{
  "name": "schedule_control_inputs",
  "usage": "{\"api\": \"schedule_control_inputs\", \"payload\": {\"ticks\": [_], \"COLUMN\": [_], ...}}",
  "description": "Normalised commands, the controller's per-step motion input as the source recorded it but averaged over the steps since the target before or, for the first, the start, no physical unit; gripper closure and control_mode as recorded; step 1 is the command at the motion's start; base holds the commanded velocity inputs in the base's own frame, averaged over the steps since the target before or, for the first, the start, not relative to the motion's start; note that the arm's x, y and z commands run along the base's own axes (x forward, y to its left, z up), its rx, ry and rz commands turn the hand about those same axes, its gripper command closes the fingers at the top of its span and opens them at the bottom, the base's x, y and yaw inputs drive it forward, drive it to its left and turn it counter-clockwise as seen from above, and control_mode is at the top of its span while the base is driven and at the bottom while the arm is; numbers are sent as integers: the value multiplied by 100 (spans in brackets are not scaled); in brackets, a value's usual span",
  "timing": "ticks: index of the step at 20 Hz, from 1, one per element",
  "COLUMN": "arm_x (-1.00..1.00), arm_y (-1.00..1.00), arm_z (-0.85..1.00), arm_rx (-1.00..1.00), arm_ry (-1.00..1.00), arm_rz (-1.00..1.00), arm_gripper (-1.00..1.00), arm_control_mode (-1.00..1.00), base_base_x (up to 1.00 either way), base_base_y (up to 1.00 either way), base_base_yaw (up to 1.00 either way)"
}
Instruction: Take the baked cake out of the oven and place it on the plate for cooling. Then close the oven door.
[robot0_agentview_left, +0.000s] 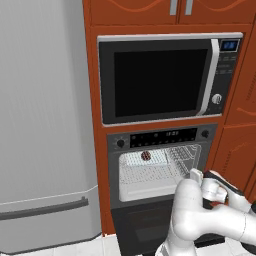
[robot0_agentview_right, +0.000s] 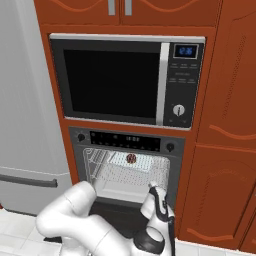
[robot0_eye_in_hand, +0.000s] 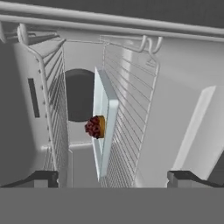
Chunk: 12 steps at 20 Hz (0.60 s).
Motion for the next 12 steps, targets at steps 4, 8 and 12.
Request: {"api": "schedule_control_inputs", "payload": {"ticks": [4, 8, 12], "arm_x": [15, 20, 21], "arm_y": [26, 23, 20], "arm_z": [-41, -39, -44], "arm_rx": [0, 1, 2], "arm_ry": [-2, -2, -2], "arm_rz": [0, 0, 0], "arm_gripper": [-100, -100, -100], "arm_control_mode": [-100, -100, -100], "base_base_x": [0, 0, 0], "base_base_y": [0, 0, 0], "base_base_yaw": [0, 0, 0]}}
